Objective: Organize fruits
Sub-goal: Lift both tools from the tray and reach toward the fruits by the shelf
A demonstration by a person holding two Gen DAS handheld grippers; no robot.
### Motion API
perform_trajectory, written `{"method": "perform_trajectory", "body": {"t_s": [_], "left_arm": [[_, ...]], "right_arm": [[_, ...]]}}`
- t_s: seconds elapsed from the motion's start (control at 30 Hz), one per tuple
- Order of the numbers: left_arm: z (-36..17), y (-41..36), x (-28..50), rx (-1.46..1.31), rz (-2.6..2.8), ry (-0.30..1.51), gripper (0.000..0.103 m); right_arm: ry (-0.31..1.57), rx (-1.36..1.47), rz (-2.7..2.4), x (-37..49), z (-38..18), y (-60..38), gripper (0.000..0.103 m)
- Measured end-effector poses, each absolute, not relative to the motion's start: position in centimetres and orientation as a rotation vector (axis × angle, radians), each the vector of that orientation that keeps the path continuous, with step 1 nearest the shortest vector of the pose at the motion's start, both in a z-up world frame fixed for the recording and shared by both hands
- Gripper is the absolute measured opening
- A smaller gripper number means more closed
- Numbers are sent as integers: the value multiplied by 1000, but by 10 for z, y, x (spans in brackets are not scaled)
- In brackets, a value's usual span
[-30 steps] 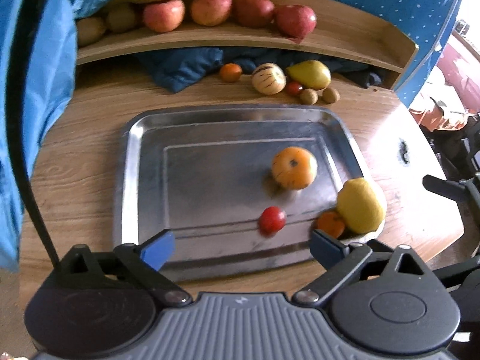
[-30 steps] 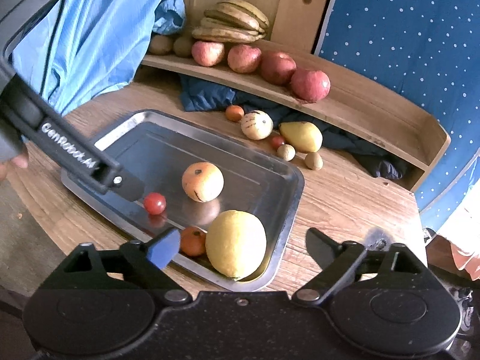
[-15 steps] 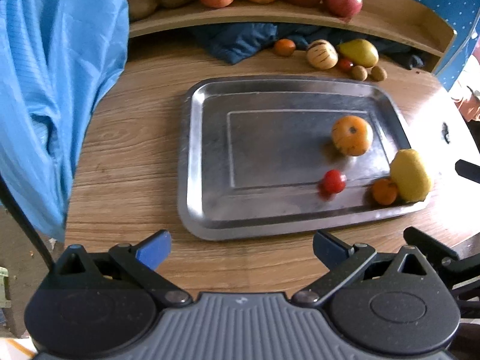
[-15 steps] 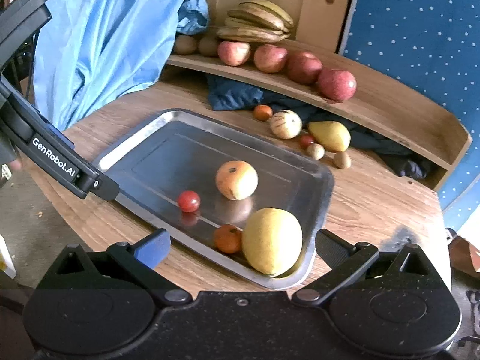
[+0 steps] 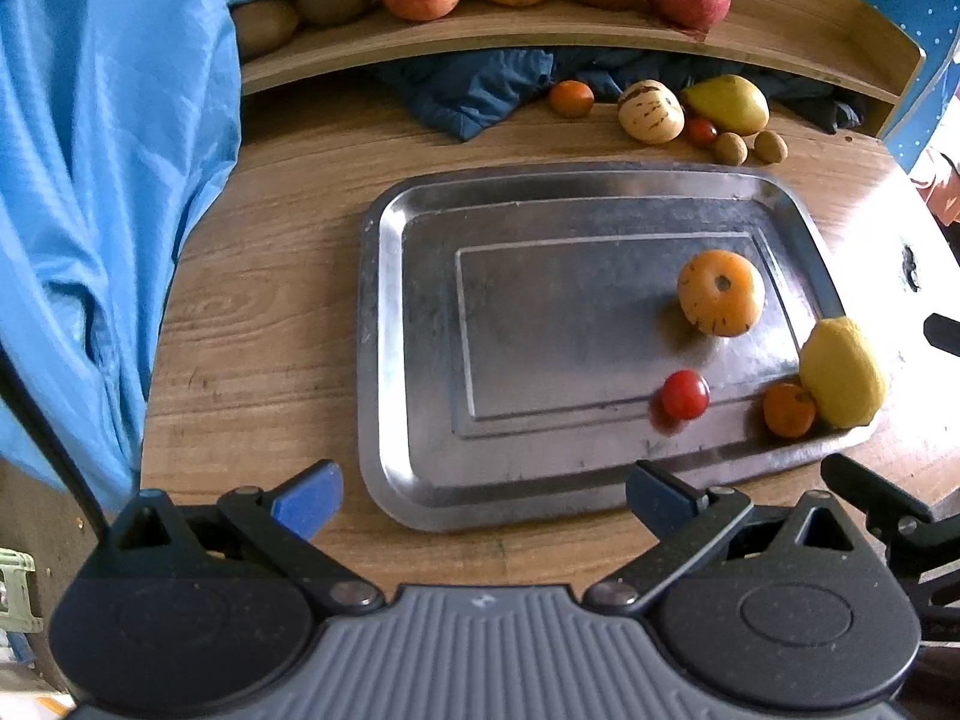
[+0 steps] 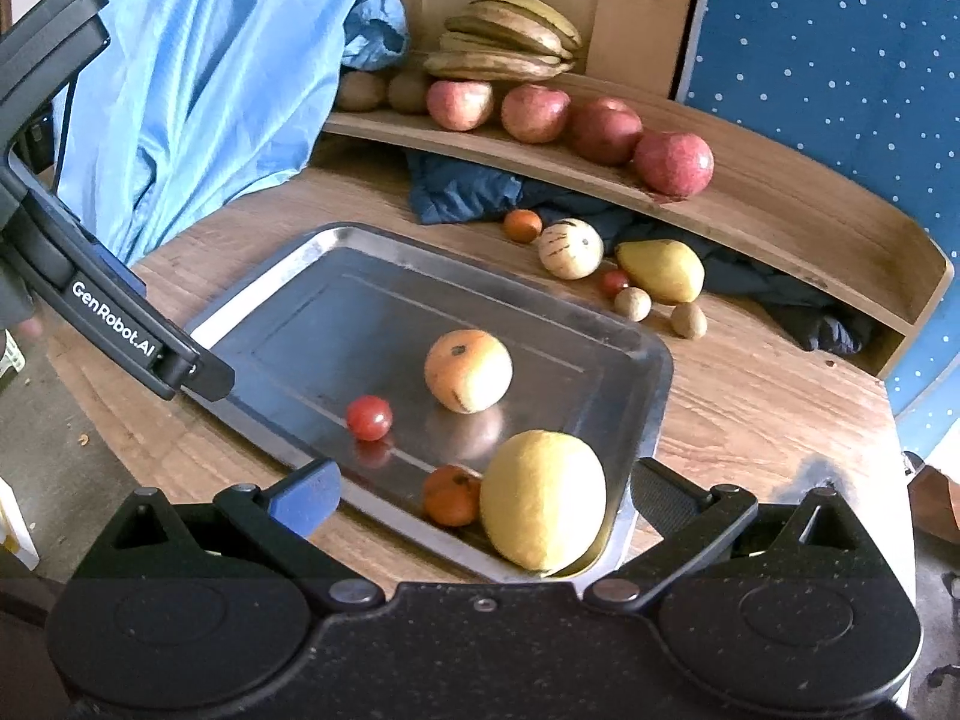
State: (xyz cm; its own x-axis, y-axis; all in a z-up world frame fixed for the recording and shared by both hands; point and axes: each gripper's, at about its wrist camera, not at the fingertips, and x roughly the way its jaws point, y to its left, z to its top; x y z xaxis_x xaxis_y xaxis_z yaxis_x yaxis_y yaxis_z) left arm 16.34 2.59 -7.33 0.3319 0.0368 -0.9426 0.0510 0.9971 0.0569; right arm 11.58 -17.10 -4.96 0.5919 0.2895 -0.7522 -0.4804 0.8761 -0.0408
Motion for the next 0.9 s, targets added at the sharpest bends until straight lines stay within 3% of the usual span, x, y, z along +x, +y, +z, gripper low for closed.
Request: {"method": "perform_trajectory", "body": {"t_s": [0.9], "left_arm": [[-82,30,244,94,-79,1236,103]], "right_arm": [[839,-260,393,181,-52,-159,102]]}}
